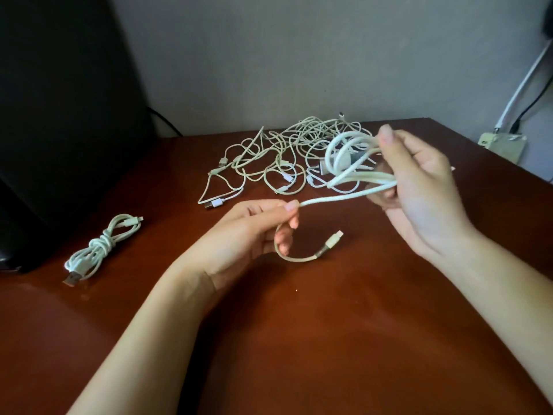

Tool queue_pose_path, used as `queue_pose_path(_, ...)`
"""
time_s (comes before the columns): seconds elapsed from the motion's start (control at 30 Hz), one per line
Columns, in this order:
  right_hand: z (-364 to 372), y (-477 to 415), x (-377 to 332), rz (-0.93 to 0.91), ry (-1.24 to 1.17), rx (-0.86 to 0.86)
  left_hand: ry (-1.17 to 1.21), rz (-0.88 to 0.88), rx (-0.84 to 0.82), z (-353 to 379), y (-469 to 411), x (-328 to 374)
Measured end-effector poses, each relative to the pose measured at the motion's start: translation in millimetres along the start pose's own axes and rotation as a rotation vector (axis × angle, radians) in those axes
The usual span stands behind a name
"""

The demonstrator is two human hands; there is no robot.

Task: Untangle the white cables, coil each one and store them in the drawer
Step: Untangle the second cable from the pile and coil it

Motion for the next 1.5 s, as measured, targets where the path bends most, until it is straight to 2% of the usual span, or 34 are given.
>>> queue_pose_path(0.1, 20, 10, 4, 0.085, -0.09, -0.147, 0.027, 0.018, 0.06, -5, -2, 0)
queue_pose_path(0.2, 39, 23, 8, 0.084, 0.054, -0.374, 0.081, 0.036, 0.137, -10, 1, 5)
queue_pose_path(0.27, 44, 26, 12, 0.055, 0.193, -0.453, 0.107, 0.014, 0.185, -14, 4, 7)
queue_pose_path(0.43, 36, 22, 17, -0.102, 0.723, -0.477, 0.059, 0.054, 0.298, -21, 7, 14)
queue_pose_path(0.57, 29, 16, 15, -0.184, 0.915, -0.444, -0.005, 0.146, 0.251, -11, 9, 24)
queue_pose_path(0.67, 22, 10, 15, -0.222, 0.959, -0.369, -0.066, 0.195, 0.179, -3, 11, 27)
queue_pose_path(0.83, 5, -1, 19, -0.145, 0.859, -0.195, -0.141, 0.194, -0.011, 18, 11, 19)
queue_pose_path(0.97, -2, -2, 23, 0.001, 0.58, -0.088, -0.223, 0.174, -0.077, 30, 7, 12)
queue_pose_path(1.23, 15, 11, 37, 0.267, -0.019, -0.107, -0.379, 0.142, -0.055, 31, 3, 7)
queue_pose_path(1.4, 21, 14, 40, 0.379, -0.245, -0.081, -0.329, 0.109, 0.014, 16, 2, 8)
queue_pose_path(1.5, 26, 16, 36, 0.4, -0.284, -0.121, -0.328, 0.099, 0.048, 7, 2, 9)
Point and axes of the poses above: each hand's wrist, its own y-axis away from the middle knuckle, its own z-axis out of the palm, x = y × z, the point moved 8 cm from there along -y, towards the middle knuckle, and after that the axes turned 6 degrees about -z, right-handed, at the moved point
